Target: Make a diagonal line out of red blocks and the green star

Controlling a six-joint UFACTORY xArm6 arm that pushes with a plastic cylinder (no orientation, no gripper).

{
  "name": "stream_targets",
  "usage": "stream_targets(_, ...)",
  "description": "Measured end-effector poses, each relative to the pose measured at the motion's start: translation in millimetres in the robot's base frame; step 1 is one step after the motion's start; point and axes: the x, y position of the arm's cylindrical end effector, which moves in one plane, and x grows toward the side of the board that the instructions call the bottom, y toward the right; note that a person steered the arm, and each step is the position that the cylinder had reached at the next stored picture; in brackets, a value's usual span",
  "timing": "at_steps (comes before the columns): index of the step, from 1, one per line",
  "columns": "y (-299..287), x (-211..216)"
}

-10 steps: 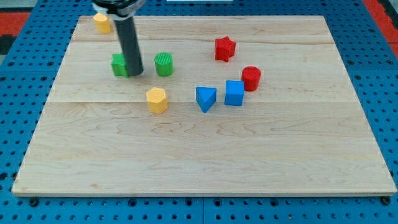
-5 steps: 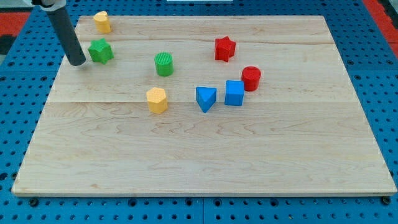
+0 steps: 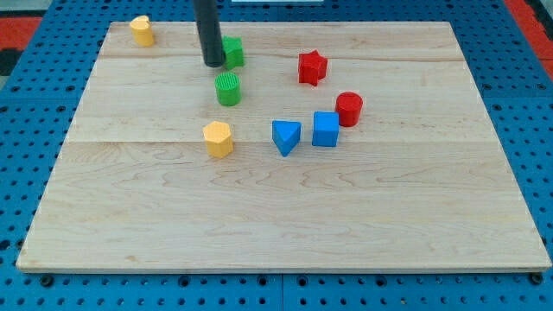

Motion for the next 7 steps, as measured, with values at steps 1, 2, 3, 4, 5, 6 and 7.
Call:
stream_targets(1,27.8,-23.4)
stream_targets(2,37.4,-28.6)
stream_targets(3,37.4,-32.9)
stream_targets(4,37.4,-32.9)
stream_targets(5,37.2,-28.7)
stream_targets(6,37.2,-1.8)
stream_targets(7,54.8,12.0)
